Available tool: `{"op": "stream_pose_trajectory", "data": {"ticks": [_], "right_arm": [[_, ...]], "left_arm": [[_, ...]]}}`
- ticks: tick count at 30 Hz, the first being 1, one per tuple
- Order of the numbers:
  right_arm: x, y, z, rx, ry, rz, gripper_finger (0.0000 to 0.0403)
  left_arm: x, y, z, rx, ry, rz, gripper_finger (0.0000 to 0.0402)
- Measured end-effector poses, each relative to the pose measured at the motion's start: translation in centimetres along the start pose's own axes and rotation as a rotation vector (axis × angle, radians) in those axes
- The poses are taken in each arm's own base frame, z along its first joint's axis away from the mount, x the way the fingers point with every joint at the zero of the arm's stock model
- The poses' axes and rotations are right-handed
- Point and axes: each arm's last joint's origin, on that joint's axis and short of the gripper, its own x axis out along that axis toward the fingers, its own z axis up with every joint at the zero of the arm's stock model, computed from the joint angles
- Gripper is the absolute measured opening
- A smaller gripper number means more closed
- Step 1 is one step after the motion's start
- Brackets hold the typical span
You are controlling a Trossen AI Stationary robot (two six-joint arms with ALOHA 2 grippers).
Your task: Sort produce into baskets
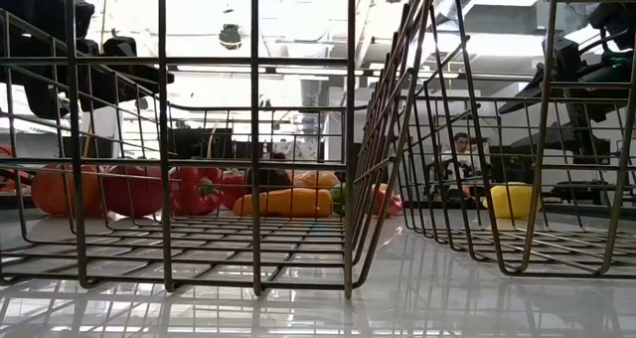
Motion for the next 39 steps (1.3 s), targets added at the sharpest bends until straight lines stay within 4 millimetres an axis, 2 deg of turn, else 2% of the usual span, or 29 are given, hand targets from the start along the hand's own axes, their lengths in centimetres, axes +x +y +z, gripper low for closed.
{"op": "stream_pose_trajectory", "data": {"ticks": [15, 19, 26, 28, 35, 39], "right_arm": [[0.0, 0.0, 0.0, 0.0, 0.0, 0.0, 0.0321], [0.0, 0.0, 0.0, 0.0, 0.0, 0.001, 0.0321], [0.0, 0.0, 0.0, 0.004, -0.001, 0.002, 0.0321], [0.0, 0.1, 0.1, 0.053, -0.01, 0.014, 0.0321], [0.0, 0.8, 0.7, 0.329, -0.059, 0.106, 0.0321], [0.0, 1.1, 0.9, 0.364, -0.073, 0.136, 0.0321]], "left_arm": [[0.0, 0.0, 0.0, -0.012, -0.006, -0.009, 0.0204], [0.0, 0.2, 0.7, -0.092, -0.094, -0.025, 0.0204], [-0.7, 1.8, 3.0, -0.333, -0.372, 0.074, 0.0204], [-0.9, 2.2, 3.5, -0.424, -0.442, 0.089, 0.0204], [-1.6, 3.1, 4.5, -0.936, -0.612, 0.026, 0.0204], [-1.7, 3.2, 4.4, -1.156, -0.625, 0.003, 0.0204]]}}
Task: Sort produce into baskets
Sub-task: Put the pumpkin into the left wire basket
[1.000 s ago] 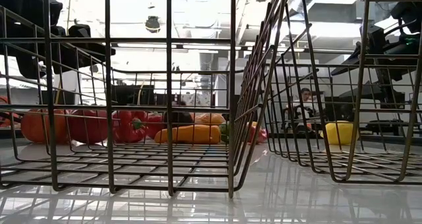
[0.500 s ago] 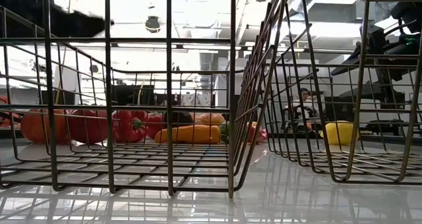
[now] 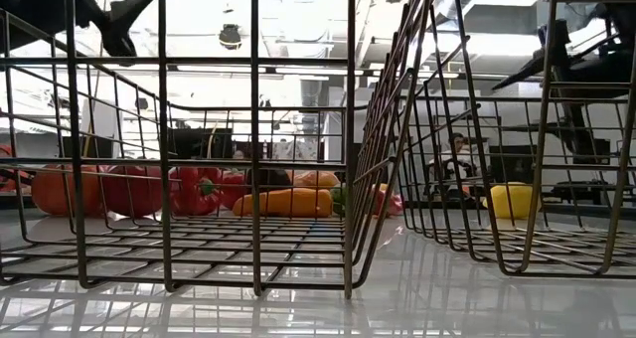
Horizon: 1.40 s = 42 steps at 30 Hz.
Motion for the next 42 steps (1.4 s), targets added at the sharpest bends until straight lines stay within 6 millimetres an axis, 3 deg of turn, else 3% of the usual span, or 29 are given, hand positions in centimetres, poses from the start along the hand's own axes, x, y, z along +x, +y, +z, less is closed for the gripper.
{"op": "stream_pose_trajectory", "data": {"ticks": [11, 29, 33, 36, 42], "right_arm": [[-0.1, 1.2, 0.3, 0.06, -0.004, 0.121, 0.0321], [-0.1, 1.1, -0.2, 0.045, 0.053, 0.117, 0.0321], [-0.4, 2.5, 0.2, -0.062, 0.011, 0.265, 0.0321], [-0.8, 3.9, 0.5, -0.13, -0.043, 0.405, 0.0319], [-0.8, 6.3, 1.2, -0.273, -0.054, 0.345, 0.0313]], "left_arm": [[0.0, 0.2, 0.0, -0.288, -0.017, 0.043, 0.0204], [-0.2, 1.4, -0.7, -0.274, -0.079, 0.321, 0.0204], [-0.2, 1.4, -0.7, -0.302, -0.075, 0.322, 0.0204], [0.1, 1.1, -0.6, -0.276, 0.019, 0.35, 0.0204], [1.1, 0.1, 0.7, -0.172, 0.261, 0.514, 0.0204]]}}
